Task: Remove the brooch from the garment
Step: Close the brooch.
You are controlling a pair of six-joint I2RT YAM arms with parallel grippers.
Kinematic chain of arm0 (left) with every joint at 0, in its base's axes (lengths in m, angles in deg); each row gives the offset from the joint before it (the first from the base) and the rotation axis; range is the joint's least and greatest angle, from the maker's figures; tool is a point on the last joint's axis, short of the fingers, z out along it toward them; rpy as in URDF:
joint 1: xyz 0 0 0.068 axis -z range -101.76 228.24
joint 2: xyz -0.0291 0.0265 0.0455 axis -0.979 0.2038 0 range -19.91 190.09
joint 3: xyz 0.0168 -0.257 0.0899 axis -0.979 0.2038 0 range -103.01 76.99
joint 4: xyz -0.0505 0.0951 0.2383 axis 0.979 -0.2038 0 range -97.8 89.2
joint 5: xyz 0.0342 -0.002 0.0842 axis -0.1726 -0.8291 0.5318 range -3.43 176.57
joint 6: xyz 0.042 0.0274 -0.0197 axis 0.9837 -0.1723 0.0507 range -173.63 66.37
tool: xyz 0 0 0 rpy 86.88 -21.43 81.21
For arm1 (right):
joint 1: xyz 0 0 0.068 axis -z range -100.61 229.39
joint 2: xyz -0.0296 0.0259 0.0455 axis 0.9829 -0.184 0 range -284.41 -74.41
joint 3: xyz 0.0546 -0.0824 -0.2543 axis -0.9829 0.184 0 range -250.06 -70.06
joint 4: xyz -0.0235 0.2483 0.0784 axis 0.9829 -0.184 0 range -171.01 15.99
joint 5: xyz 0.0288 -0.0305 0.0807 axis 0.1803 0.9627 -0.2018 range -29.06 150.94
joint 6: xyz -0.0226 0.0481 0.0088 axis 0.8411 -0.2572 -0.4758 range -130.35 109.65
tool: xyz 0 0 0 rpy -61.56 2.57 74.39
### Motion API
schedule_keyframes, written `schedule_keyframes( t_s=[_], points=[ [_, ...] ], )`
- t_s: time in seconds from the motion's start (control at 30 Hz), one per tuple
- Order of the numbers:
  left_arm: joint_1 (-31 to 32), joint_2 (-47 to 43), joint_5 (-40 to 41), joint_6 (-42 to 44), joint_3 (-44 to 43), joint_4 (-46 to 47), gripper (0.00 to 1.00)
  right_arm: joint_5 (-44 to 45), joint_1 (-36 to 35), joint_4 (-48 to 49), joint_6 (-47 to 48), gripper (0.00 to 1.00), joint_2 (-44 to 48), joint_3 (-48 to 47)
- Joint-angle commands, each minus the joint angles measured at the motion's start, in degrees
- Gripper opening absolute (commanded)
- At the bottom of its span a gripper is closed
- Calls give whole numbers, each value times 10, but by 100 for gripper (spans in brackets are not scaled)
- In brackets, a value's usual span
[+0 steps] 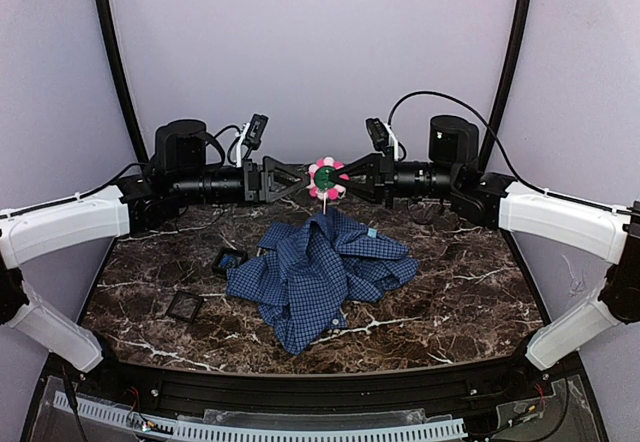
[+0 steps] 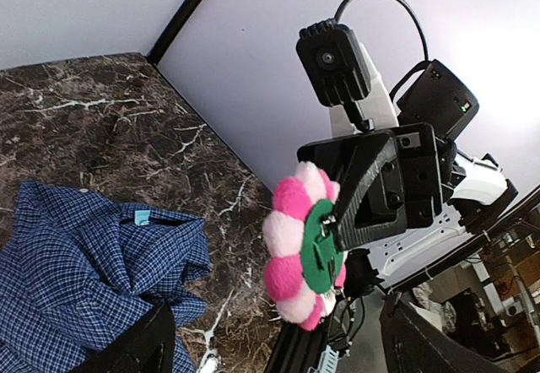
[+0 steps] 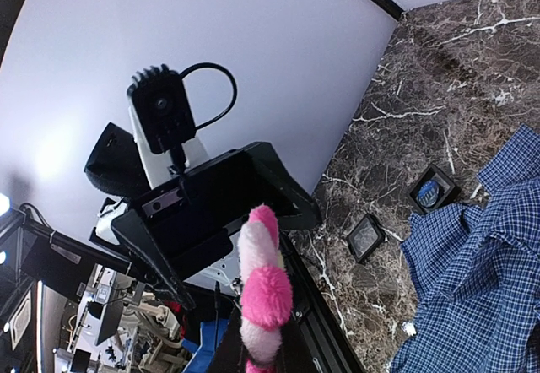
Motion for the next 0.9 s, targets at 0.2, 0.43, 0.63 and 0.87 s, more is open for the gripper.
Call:
schedule_keyframes(
  t_s=[0.2, 0.43, 0.63, 0.87],
  points=[
    [68, -25, 172, 150, 8, -115, 84, 1, -2, 31, -27, 0, 22, -8],
    [78, -5, 179, 156, 0, -104, 82, -6, -3, 41, -30, 0, 29, -8],
    [81, 6, 166, 153, -7, -92, 83, -8, -3, 47, -32, 0, 29, -4],
    [84, 16, 140, 132, -19, -44, 84, -14, -3, 54, -34, 0, 19, -2]
  ],
)
